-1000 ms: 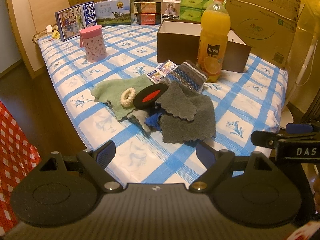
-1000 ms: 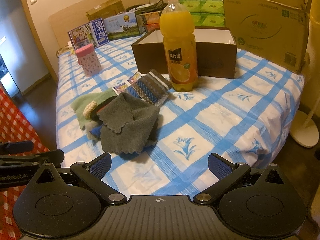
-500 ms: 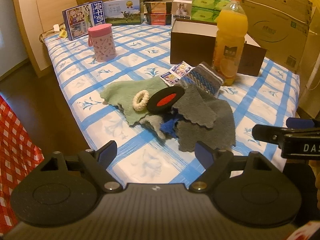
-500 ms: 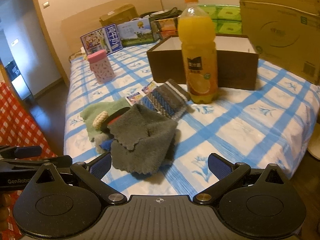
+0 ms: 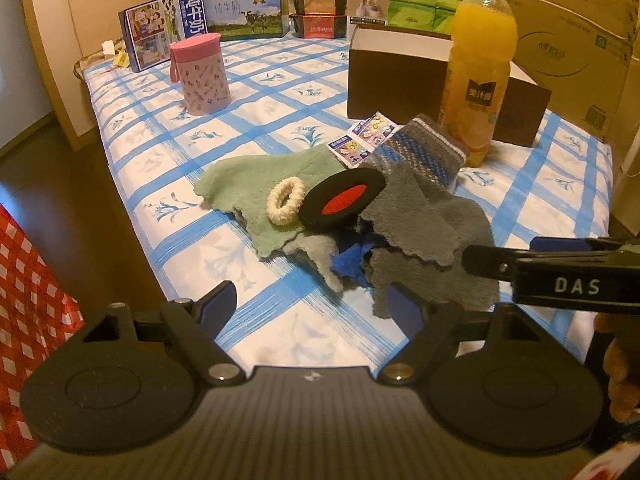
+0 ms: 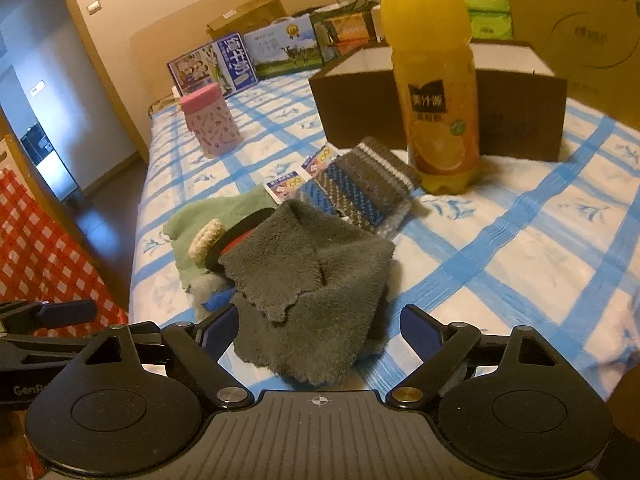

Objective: Organize soft objects
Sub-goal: 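Reach the right tool to the grey fleece cloth and grasp it, then lift the grey cloth with the right tool while the left tool grasps the cream hair tie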

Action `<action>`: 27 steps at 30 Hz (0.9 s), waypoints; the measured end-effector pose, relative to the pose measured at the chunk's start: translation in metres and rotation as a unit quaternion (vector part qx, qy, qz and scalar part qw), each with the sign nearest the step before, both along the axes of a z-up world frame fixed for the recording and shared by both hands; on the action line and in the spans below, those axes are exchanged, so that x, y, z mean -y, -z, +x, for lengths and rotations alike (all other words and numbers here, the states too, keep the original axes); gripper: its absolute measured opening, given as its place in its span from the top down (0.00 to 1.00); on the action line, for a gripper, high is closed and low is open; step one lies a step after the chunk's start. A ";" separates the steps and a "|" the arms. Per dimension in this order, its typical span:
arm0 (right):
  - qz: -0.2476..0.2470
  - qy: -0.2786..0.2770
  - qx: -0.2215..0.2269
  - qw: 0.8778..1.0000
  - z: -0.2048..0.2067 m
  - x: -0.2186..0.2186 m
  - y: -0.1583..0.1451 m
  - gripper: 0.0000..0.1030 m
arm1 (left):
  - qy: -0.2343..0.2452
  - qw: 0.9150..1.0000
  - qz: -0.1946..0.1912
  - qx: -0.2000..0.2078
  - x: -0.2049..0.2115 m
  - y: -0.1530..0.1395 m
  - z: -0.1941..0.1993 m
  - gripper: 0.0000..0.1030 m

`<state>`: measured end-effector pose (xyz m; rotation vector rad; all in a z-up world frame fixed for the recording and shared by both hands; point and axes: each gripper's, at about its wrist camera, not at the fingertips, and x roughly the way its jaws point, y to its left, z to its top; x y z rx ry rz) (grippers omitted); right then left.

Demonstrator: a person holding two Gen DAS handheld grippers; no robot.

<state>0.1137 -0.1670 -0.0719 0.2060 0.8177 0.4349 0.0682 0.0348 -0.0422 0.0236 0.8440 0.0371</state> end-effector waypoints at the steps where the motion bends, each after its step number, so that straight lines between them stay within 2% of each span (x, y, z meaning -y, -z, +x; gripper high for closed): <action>1: 0.001 0.001 -0.004 1.000 0.003 -0.002 0.002 0.15 | 0.000 1.000 -0.001 -0.001 -0.001 0.001 0.003 0.21; 6: 0.016 0.012 -0.025 0.999 0.021 -0.007 0.016 0.15 | -0.002 1.000 -0.003 -0.006 -0.004 0.009 0.016 0.21; 12: 0.016 0.015 -0.030 0.999 0.037 -0.017 0.027 0.18 | -0.006 1.000 -0.006 -0.012 -0.007 0.019 0.027 0.22; 15: 0.007 0.007 -0.025 1.000 0.041 -0.023 0.032 0.29 | -0.008 1.000 -0.006 -0.015 -0.009 0.022 0.031 0.22; 16: 0.001 0.003 -0.022 1.000 0.042 -0.025 0.033 0.37 | -0.008 1.000 -0.006 -0.017 -0.009 0.023 0.032 0.22; 17: -0.005 0.000 -0.018 1.000 0.041 -0.027 0.034 0.49 | -0.008 1.000 -0.007 -0.017 -0.009 0.024 0.033 0.21; 18: -0.013 -0.004 -0.012 1.000 0.041 -0.028 0.034 0.56 | -0.008 1.000 -0.007 -0.018 -0.009 0.025 0.033 0.21; 20: -0.027 -0.016 0.005 0.999 0.038 -0.029 0.034 0.80 | -0.009 1.000 -0.007 -0.019 -0.010 0.026 0.034 0.21; 22: -0.029 -0.026 0.025 0.999 0.035 -0.027 0.032 0.83 | -0.009 1.000 -0.008 -0.019 -0.010 0.027 0.034 0.23; 24: -0.019 -0.025 0.043 0.999 0.033 -0.022 0.025 0.84 | -0.008 1.000 -0.008 -0.018 -0.010 0.027 0.034 0.28; 27: 0.004 -0.021 0.075 0.997 0.028 -0.010 0.008 0.84 | -0.005 1.000 -0.008 -0.016 -0.010 0.026 0.033 0.29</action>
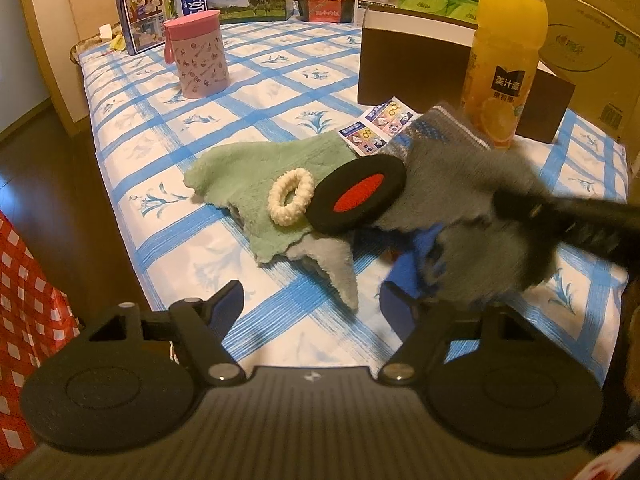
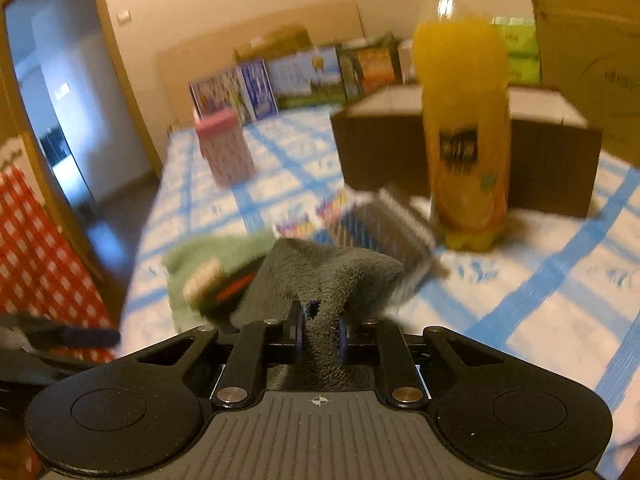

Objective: Organize soft objects
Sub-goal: 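Lift the grey cloth with the right tool while the left tool grasps the cream hair tie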

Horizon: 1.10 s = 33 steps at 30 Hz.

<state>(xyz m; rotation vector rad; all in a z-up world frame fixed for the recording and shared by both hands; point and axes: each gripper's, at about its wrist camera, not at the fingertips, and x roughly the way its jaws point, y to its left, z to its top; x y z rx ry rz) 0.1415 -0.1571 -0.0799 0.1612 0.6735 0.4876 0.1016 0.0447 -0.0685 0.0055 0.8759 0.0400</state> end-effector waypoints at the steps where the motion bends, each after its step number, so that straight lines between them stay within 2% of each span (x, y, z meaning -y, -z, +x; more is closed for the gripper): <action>1: 0.003 0.003 0.010 1.000 -0.002 0.004 -0.007 0.84 | 0.001 1.000 0.001 0.001 0.000 -0.001 0.000 0.29; 5: 0.008 0.028 0.052 0.998 -0.007 0.023 -0.031 0.84 | 0.006 1.000 0.004 0.007 0.002 -0.003 0.000 0.29; 9: 0.014 0.053 0.059 0.997 -0.008 0.045 -0.043 0.84 | 0.012 1.000 0.006 0.008 0.005 -0.003 0.001 0.29; 12: 0.001 0.078 0.039 0.996 -0.006 0.060 -0.037 0.84 | 0.016 1.000 0.008 0.006 0.007 0.000 0.003 0.30; 18: -0.040 0.109 -0.045 0.992 0.014 0.073 -0.002 0.82 | 0.027 1.000 0.015 0.005 0.013 0.003 0.008 0.30; 19: -0.044 0.109 -0.055 0.992 0.018 0.072 0.002 0.78 | 0.028 0.999 0.017 0.005 0.013 0.004 0.010 0.30; 21: -0.040 0.110 -0.067 0.991 0.021 0.072 0.007 0.62 | 0.030 0.999 0.020 0.005 0.015 0.006 0.013 0.30; 22: -0.034 0.111 -0.072 0.991 0.022 0.072 0.009 0.46 | 0.032 0.999 0.022 0.005 0.015 0.006 0.015 0.30; 23: -0.027 0.113 -0.077 0.990 0.024 0.072 0.010 0.35 | 0.034 0.999 0.024 0.006 0.016 0.007 0.017 0.30; 24: -0.022 0.116 -0.080 0.990 0.026 0.073 0.012 0.33 | 0.036 0.999 0.026 0.006 0.017 0.008 0.019 0.30; 26: -0.024 0.119 -0.082 0.989 0.029 0.070 0.015 0.32 | 0.040 0.999 0.029 0.006 0.018 0.010 0.024 0.30; 30: -0.064 0.124 -0.090 0.986 0.038 0.060 0.031 0.32 | 0.051 0.998 0.040 0.008 0.022 0.013 0.034 0.30; 31: -0.064 0.124 -0.093 0.986 0.039 0.060 0.036 0.36 | 0.054 0.997 0.046 0.010 0.023 0.014 0.036 0.30; 32: -0.063 0.124 -0.096 0.986 0.040 0.061 0.039 0.51 | 0.058 0.997 0.052 0.012 0.024 0.014 0.038 0.31; 33: -0.059 0.124 -0.093 0.986 0.039 0.063 0.041 0.58 | 0.063 0.996 0.058 0.015 0.025 0.015 0.039 0.33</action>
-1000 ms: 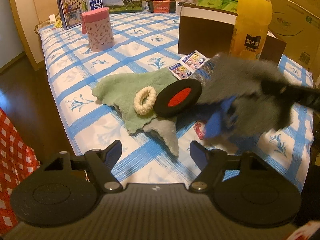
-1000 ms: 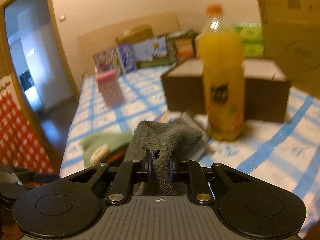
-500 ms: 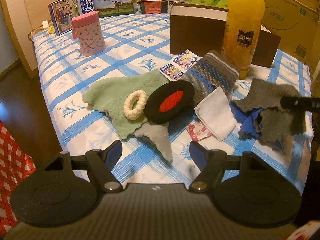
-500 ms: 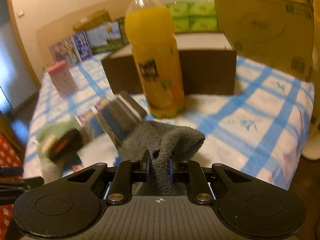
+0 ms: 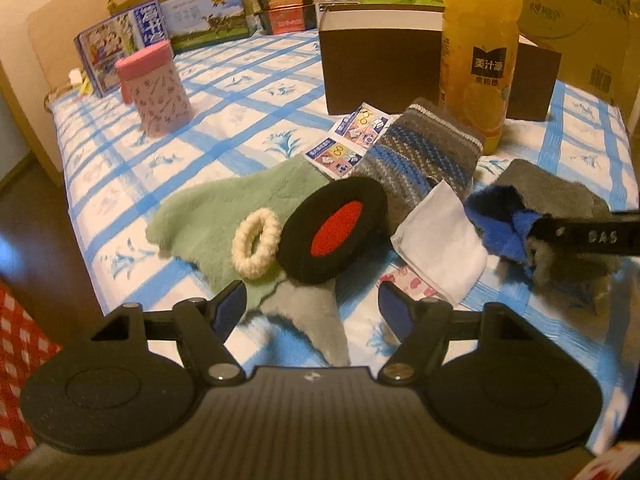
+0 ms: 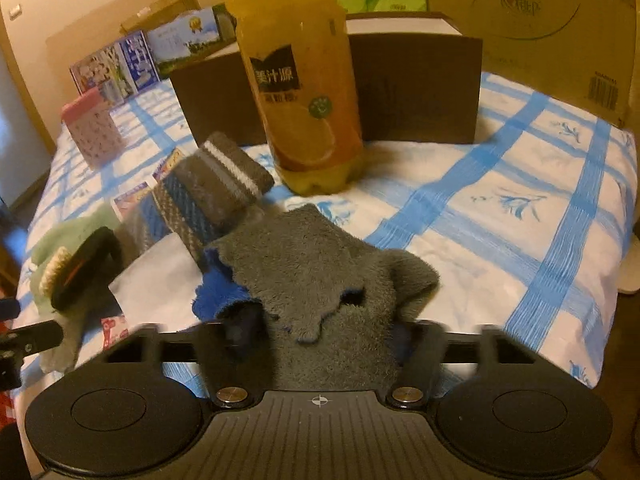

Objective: Organize soft objects
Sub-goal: 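Lift the grey cloth with the right tool while the left tool grasps the cream hair tie, then carry the grey cloth with the right tool into the brown box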

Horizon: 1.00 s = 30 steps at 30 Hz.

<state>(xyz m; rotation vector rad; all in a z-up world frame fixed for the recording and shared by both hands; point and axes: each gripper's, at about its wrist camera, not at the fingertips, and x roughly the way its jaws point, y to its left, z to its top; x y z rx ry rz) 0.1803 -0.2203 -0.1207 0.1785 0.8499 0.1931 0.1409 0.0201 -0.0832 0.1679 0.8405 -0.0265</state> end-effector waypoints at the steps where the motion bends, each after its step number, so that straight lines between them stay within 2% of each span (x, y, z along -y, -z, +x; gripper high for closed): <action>1: 0.002 -0.002 0.005 1.000 -0.001 0.002 -0.001 0.74 | 0.004 1.000 0.005 0.003 0.000 0.000 0.002 0.34; 2: 0.004 -0.003 0.013 1.000 -0.001 0.005 -0.002 0.79 | 0.007 1.000 0.010 0.007 0.001 0.001 0.004 0.35; 6: 0.030 0.006 0.023 0.999 0.000 0.022 -0.011 0.79 | 0.029 0.998 0.047 0.023 0.009 0.004 0.011 0.45; 10: 0.043 0.010 0.023 0.999 -0.001 0.032 -0.017 0.79 | 0.071 0.992 0.090 0.045 0.024 0.009 0.014 0.52; 16: 0.054 0.011 0.035 0.998 -0.005 0.037 -0.025 0.79 | 0.113 0.986 0.116 0.043 0.038 0.025 0.022 0.72; 18: 0.058 0.010 0.043 0.997 -0.007 0.039 -0.029 0.79 | 0.121 0.984 0.124 0.043 0.040 0.029 0.023 0.86; 25: 0.064 0.005 0.083 0.994 -0.013 0.048 -0.050 0.79 | 0.137 0.977 0.147 0.068 0.042 0.018 0.018 0.91; 28: 0.068 0.006 0.091 0.994 -0.014 0.051 -0.055 0.79 | 0.138 0.977 0.154 0.056 0.044 0.021 0.020 0.84; 30: 0.070 0.007 0.088 0.994 -0.014 0.052 -0.054 0.79 | 0.139 0.974 0.172 0.046 0.047 0.028 0.019 0.75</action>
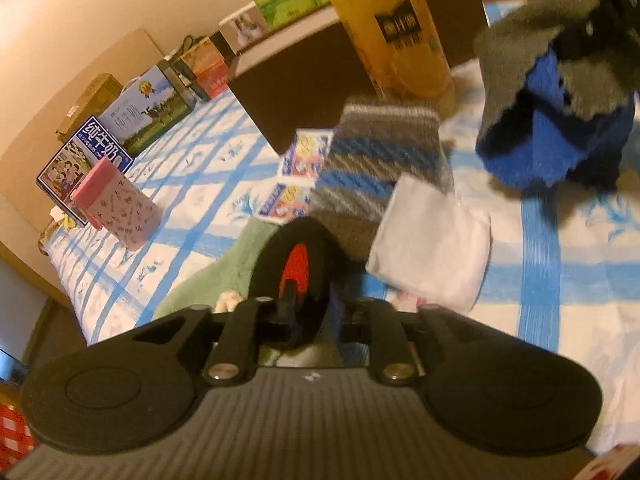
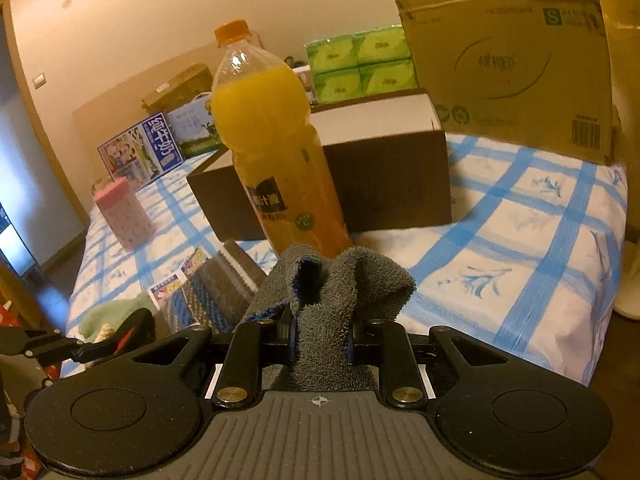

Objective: Organize soft objects
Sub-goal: 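Carry the grey cloth with the right tool into the brown box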

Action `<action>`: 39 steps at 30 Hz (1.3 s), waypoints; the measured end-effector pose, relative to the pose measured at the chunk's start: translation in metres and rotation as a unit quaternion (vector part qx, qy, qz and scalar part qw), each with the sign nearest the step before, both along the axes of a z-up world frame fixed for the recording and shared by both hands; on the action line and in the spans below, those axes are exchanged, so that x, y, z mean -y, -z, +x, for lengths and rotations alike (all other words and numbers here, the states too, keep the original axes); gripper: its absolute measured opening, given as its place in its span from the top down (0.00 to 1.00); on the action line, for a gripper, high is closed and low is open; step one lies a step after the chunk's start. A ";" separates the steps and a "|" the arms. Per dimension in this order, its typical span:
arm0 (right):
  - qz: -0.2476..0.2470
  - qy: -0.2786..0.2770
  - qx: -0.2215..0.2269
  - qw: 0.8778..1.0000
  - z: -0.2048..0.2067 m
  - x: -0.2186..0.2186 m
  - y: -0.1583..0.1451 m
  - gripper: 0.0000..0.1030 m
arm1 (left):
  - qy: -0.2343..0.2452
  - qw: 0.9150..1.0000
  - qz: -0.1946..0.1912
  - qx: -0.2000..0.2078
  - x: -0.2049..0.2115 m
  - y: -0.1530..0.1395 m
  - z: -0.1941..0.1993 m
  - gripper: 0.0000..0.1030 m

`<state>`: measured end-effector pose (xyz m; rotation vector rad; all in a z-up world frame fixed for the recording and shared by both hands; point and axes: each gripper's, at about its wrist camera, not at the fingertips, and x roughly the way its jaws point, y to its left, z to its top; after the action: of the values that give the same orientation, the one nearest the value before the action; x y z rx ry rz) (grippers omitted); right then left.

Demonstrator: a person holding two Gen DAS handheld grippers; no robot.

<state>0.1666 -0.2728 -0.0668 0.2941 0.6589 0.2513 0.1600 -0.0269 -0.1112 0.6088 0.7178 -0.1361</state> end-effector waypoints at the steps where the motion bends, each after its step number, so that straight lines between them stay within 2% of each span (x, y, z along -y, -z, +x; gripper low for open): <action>1: 0.001 0.001 -0.003 1.000 0.000 0.001 0.002 0.79 | 0.001 1.000 0.009 0.000 0.002 0.003 -0.001 0.73; 6: 0.003 0.001 -0.014 1.000 -0.003 0.002 0.008 0.79 | -0.008 1.000 0.025 0.002 0.003 0.014 0.002 0.74; 7: 0.004 0.002 -0.015 1.000 -0.003 0.003 0.008 0.79 | -0.010 1.000 0.027 0.004 0.002 0.014 0.003 0.76; 8: 0.004 0.003 -0.016 1.000 -0.003 0.003 0.009 0.79 | -0.010 1.000 0.029 0.007 0.002 0.014 0.005 0.84; 12: 0.005 0.004 -0.016 1.000 -0.003 0.005 0.008 0.79 | -0.001 0.999 0.031 0.031 0.000 0.003 0.003 0.90; 13: 0.004 0.004 -0.015 1.000 -0.003 0.005 0.007 0.79 | -0.002 0.999 0.020 0.035 -0.002 -0.003 0.002 0.90; 18: 0.002 0.002 0.004 1.000 -0.003 0.009 -0.004 0.79 | -0.017 0.995 -0.089 0.036 -0.024 -0.045 -0.002 0.90; 22: -0.003 -0.002 0.024 1.000 0.000 0.015 -0.019 0.79 | -0.031 0.985 -0.164 0.036 -0.046 -0.077 0.002 0.90; 24: -0.006 -0.003 0.035 0.999 0.002 0.019 -0.027 0.79 | -0.035 0.981 -0.189 0.041 -0.052 -0.091 0.006 0.90; 29: -0.005 -0.005 0.063 0.998 0.010 0.034 -0.050 0.79 | -0.036 0.972 -0.227 0.045 -0.058 -0.116 0.020 0.90; 39: 0.031 0.005 0.100 0.994 0.045 0.078 -0.094 0.79 | 0.013 0.962 -0.271 0.030 -0.054 -0.152 0.070 0.90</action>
<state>0.2115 -0.3503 0.0275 0.3262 0.4518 0.2870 0.2297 0.0270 0.0404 0.0966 0.5789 -0.3256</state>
